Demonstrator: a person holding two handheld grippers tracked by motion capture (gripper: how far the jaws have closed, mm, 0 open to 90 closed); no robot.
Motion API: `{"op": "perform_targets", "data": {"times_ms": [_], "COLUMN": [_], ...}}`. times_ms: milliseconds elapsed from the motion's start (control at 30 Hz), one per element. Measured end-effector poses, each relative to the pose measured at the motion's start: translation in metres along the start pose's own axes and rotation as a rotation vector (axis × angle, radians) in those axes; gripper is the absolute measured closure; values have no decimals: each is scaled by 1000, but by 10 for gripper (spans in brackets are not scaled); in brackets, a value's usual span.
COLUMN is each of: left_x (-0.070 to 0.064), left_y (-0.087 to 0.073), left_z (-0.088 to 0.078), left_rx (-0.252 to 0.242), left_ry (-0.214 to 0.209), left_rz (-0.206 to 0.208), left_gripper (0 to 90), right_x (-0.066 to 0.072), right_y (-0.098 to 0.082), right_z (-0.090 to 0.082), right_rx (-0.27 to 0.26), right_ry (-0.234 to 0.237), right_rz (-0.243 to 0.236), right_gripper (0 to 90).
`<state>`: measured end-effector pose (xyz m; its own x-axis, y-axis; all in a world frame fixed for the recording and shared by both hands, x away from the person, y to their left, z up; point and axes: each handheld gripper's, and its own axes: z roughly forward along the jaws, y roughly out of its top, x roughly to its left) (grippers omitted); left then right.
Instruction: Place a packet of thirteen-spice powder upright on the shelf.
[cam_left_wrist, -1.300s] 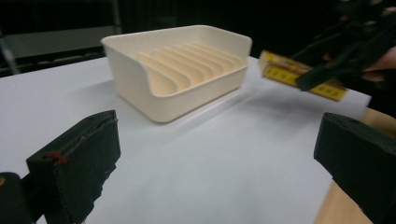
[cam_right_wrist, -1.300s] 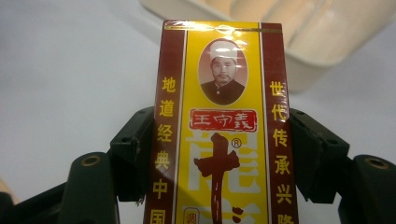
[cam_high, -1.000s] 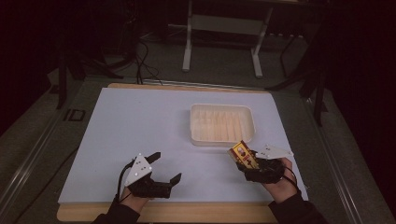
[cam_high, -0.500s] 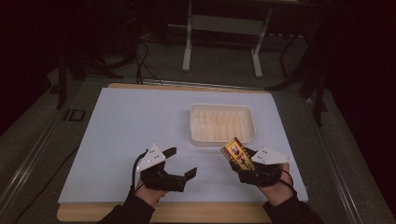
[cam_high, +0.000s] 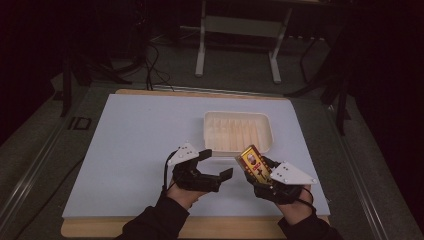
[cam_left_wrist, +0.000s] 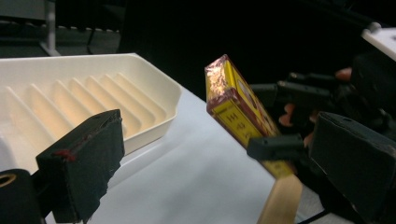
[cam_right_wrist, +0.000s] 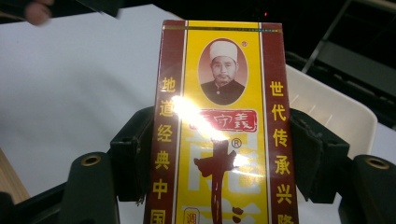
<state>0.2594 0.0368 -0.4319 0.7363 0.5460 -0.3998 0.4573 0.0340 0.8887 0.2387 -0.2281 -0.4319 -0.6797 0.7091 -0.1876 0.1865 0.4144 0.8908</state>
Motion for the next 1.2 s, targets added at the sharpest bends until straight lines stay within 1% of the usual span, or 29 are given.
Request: {"op": "perform_targets", "data": {"times_ms": [33, 100, 133, 200, 233, 300, 333, 367, 433, 467, 500, 533, 567, 633, 667, 733, 767, 800, 867, 900, 933, 967, 1000, 1133, 1200], "left_x": [0, 0, 0, -1, 0, 1, 1, 1, 0, -1, -1, -1, -2, -2, -3, -3, -4, -5, -7, -8, -7, -5, -5, -9, -11], "left_y": [-1, -2, -2, -3, -3, -3, -3, -3, -4, -4, -5, -5, -5, -5, -5, -5, -5, -5, -5, -5, -6, -6, -6, -5, -4], "left_z": [3, 9, 12, 17, 19, 23, 25, 26, 31, 33, 34, 36, 37, 38, 38, 39, 39, 40, 41, 42, 42, 41, 42, 42, 42], "left_rx": [-5, -5, -8, -19, -23, -28, -30, -30, -26, -26, -27, -32, -39, -58, -68, -85, -89, -88, -86, -83, -89, -95, -92, -98, -84], "left_ry": [-17, -27, -39, -29, -45, -60, -74, -73, -84, -79, -91, -107, -104, -120, -119, -129, -128, -132, -143, -139, -139, -148, -149, -124, -110], "left_rz": [-17, -39, -48, -55, -63, -94, -107, -113, -131, -137, -148, -163, -164, -171, -174, -179, -178, -178, -178, -178, -191, -215, -221, -193, -176], "left_gripper": [60, 61, 72, 119, 146, 155, 173, 210, 223, 236, 248, 283, 308, 355, 365, 427, 444, 477, 541, 570, 588, 632, 637, 667, 679], "right_x": [3, 7, 8, 10, 12, 14, 15, 15, 16, 17, 17, 18, 18, 19, 20, 20, 21, 21, 21, 21, 21, 21, 21, 21, 21], "right_y": [1, 1, 2, 2, 3, 2, 2, 2, 2, 2, 2, 2, 2, 2, 2, 2, 2, 1, 2, 1, 1, 1, 1, 0, -1], "right_z": [-1, -3, -3, -4, -4, -4, -4, -4, -3, -4, -4, -4, -3, -3, -3, -4, -4, -4, -3, -3, -3, -3, -3, -1, 0], "right_rx": [-16, -35, -43, -54, -60, -66, -66, -70, -77, -84, -92, -92, -94, -99, -99, -106, -105, -111, -105, -110, -107, -104, -109, -101, -95], "right_ry": [-7, -18, -18, -21, -21, -21, -20, -19, -21, -20, -22, -19, -20, -14, -15, -11, -11, -13, -6, -6, -6, -5, -3, -14, -19], "right_rz": [-9, -22, -29, -36, -39, -42, -43, -45, -46, -45, -45, -47, -47, -50, -50, -48, -49, -48, -48, -46, -44, -41, -37, -40, -39], "right_gripper": [320, 320, 320, 320, 320, 320, 320, 320, 320, 320, 320, 320, 320, 320, 320, 320, 320, 320, 320, 319, 319, 319, 319, 318, 317]}}
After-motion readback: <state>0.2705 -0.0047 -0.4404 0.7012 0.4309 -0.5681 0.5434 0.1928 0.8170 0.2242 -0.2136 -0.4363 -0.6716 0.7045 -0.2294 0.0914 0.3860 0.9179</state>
